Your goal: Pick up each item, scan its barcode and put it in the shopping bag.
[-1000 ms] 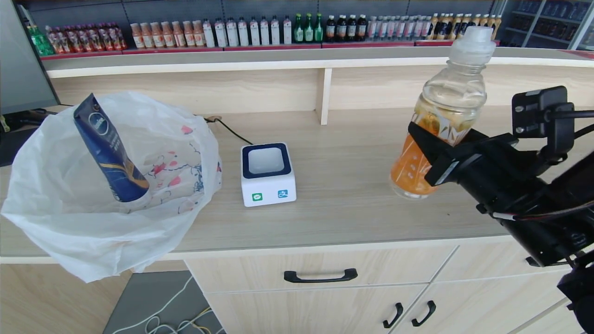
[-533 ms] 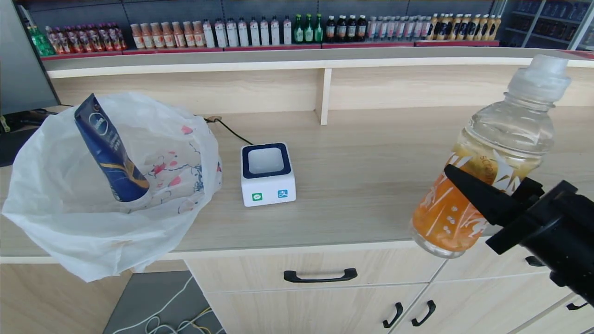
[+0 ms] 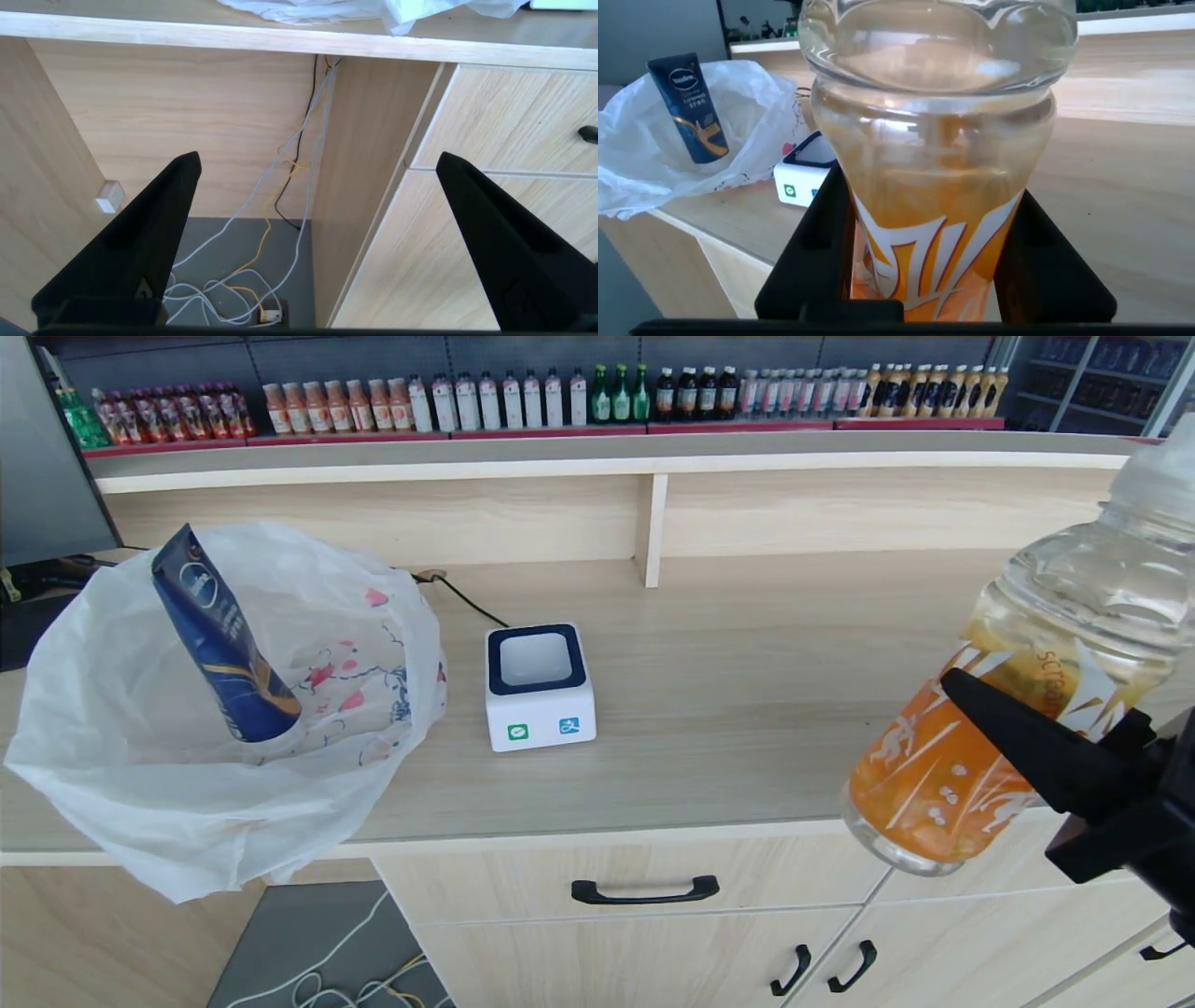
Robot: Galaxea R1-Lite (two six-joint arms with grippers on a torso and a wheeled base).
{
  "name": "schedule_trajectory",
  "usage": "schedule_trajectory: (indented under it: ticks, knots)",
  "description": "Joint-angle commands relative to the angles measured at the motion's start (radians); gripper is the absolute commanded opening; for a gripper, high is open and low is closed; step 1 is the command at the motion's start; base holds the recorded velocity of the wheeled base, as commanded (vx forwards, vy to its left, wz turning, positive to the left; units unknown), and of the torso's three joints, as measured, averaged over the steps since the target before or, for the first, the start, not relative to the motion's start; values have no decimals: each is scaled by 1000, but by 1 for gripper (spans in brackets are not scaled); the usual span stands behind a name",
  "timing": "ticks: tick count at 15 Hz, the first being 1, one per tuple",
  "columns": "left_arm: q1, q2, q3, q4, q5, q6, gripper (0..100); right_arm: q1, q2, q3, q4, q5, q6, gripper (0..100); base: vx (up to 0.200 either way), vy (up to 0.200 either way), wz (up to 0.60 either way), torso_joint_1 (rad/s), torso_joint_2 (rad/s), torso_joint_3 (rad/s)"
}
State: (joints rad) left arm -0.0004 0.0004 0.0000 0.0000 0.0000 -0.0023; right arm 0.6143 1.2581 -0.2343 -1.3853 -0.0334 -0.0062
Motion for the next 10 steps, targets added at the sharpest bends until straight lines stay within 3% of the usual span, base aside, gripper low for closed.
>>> schedule_trajectory:
  ticks: [1,3,8,9,10]
  knots:
    - [0,0,0,0,0,-1,100,1,6,0,0,1,-8,0,0,0,0,0,0,0]
    - [0,0,0,0,0,-1,100,50,24,-4,0,12,-75,0,0,0,0,0,0,0]
    - [0,0,0,0,0,-1,100,349,130,-19,0,0,-410,0,0,0,0,0,0,0]
    - [-1,0,0,0,0,-1,100,372,162,-36,-1,-22,-457,0,0,0,0,0,0,0]
    - [0,0,0,0,0,-1,100,441,208,-96,-1,-106,-566,0,0,0,0,0,0,0]
